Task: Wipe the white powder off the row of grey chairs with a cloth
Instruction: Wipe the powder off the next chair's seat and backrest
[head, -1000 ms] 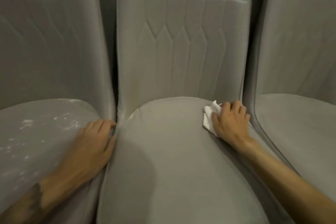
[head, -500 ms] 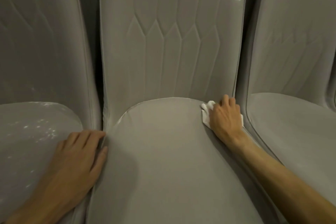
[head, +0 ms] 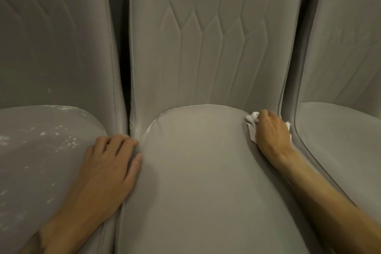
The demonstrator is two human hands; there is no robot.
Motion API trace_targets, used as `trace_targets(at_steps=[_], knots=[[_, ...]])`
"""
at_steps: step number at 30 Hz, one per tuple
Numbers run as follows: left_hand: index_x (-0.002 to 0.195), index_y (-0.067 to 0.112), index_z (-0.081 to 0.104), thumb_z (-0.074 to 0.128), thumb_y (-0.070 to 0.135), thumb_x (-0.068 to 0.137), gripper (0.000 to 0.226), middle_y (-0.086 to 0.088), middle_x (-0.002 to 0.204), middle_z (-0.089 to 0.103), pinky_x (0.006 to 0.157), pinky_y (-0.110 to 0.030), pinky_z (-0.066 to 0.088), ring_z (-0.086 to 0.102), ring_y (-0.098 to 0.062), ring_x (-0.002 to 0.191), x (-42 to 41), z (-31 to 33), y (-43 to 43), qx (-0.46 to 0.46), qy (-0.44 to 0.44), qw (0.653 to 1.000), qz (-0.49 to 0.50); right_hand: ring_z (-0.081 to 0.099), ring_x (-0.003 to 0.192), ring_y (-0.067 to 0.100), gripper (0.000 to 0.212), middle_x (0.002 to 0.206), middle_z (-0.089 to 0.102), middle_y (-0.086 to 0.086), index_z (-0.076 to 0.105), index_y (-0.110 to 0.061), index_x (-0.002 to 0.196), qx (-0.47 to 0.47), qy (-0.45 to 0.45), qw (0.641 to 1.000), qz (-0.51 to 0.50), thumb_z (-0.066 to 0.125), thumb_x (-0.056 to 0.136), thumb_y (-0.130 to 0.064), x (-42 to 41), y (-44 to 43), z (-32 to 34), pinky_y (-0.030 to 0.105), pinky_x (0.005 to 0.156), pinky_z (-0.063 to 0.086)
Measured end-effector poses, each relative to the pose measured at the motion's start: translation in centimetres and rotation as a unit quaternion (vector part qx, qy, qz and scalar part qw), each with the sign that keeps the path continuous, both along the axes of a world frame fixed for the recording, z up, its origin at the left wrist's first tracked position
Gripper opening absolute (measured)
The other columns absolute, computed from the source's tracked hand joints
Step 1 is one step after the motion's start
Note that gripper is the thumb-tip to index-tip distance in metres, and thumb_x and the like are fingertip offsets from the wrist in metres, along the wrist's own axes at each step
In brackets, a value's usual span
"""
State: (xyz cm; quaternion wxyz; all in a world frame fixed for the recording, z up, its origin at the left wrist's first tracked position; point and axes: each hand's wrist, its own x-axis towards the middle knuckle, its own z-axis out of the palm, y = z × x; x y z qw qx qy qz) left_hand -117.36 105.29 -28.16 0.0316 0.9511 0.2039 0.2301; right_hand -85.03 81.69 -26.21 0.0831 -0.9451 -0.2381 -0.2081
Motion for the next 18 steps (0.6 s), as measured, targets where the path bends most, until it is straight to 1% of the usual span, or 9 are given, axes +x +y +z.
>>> trace_targets(at_steps=[3,5,7,9,10,12,14,16,18], knots=[[0.121,0.02,0.061,0.04,0.042,0.099,0.037,0.001,0.117,0.06,0.082,-0.045,0.047,0.048,-0.025,0.1,0.1,0.2,-0.2,-0.002,0.0,1.0,-0.002,0.063,0.094,0.043,0.033,0.099,0.065,0.022,0.059,-0.004,0.093,0.043,0.058,0.997,0.016,0.051,0.099,-0.035,0.9,4.4,0.5,0.051,0.086,0.046],[0.121,0.02,0.061,0.04,0.043,0.1,0.038,0.002,0.118,0.059,0.082,-0.044,0.047,0.048,-0.025,0.099,0.0,0.1,-0.2,0.0,0.003,1.0,-0.003,0.061,0.096,0.045,0.028,0.102,0.064,0.024,0.059,-0.001,0.095,0.057,0.094,0.993,0.047,0.052,0.098,-0.028,0.9,5.6,0.7,0.053,0.089,0.045],[0.121,0.02,0.061,0.04,0.043,0.1,0.038,0.003,0.119,0.06,0.081,-0.043,0.047,0.047,-0.025,0.099,-0.1,0.1,0.0,0.007,0.004,1.0,-0.009,0.059,0.094,0.044,0.028,0.104,0.062,0.023,0.06,-0.001,0.098,0.027,0.082,0.995,0.053,0.055,0.099,-0.029,0.7,4.0,0.3,0.052,0.087,0.045],[0.121,0.02,0.062,0.04,0.043,0.1,0.039,0.002,0.12,0.061,0.082,-0.043,0.047,0.047,-0.024,0.099,-0.1,0.1,0.1,0.01,0.004,1.0,-0.007,0.058,0.096,0.04,0.029,0.107,0.061,0.018,0.061,-0.004,0.103,-0.017,0.025,0.999,0.035,0.057,0.098,-0.032,0.1,1.3,0.0,0.05,0.082,0.044],[0.121,0.019,0.063,0.04,0.044,0.1,0.039,0.002,0.121,0.062,0.082,-0.043,0.047,0.047,-0.024,0.1,-0.1,0.2,0.1,0.009,0.006,1.0,-0.004,0.058,0.095,0.04,0.029,0.107,0.06,0.019,0.061,-0.003,0.103,-0.014,0.016,1.0,0.022,0.058,0.099,-0.032,-0.1,0.4,-0.2,0.049,0.08,0.043],[0.12,0.019,0.063,0.037,0.044,0.101,0.041,0.002,0.122,0.063,0.082,-0.043,0.048,0.049,-0.023,0.102,-0.1,0.4,0.1,0.015,0.018,1.0,-0.001,0.059,0.096,0.042,0.026,0.107,0.061,0.023,0.061,0.0,0.102,-0.002,0.027,1.0,0.013,0.057,0.099,-0.026,0.0,1.4,-0.1,0.048,0.081,0.042],[0.122,0.02,0.063,0.035,0.045,0.102,0.043,0.002,0.125,0.063,0.083,-0.043,0.051,0.051,-0.023,0.104,-0.4,0.5,-0.1,0.026,0.038,0.999,-0.005,0.06,0.1,0.041,0.025,0.108,0.062,0.023,0.062,-0.002,0.102,0.012,0.05,0.999,0.01,0.053,0.1,-0.024,0.6,4.7,0.2,0.048,0.087,0.041],[0.126,0.019,0.062,0.034,0.045,0.103,0.045,0.0,0.129,0.064,0.083,-0.045,0.055,0.054,-0.024,0.106,-0.8,0.5,-0.4,0.036,0.043,0.998,-0.003,0.06,0.102,0.043,0.026,0.109,0.062,0.024,0.063,-0.001,0.102,0.03,0.088,0.995,0.046,0.051,0.1,-0.024,1.0,7.3,0.3,0.048,0.089,0.041],[0.129,0.018,0.062,0.033,0.045,0.104,0.047,-0.002,0.131,0.066,0.083,-0.047,0.056,0.056,-0.026,0.107,-0.9,0.2,-0.6,0.042,0.038,0.998,-0.001,0.058,0.101,0.042,0.028,0.108,0.061,0.023,0.064,-0.004,0.106,0.017,0.103,0.992,0.074,0.049,0.101,-0.027,1.3,6.6,0.1,0.049,0.088,0.04]])
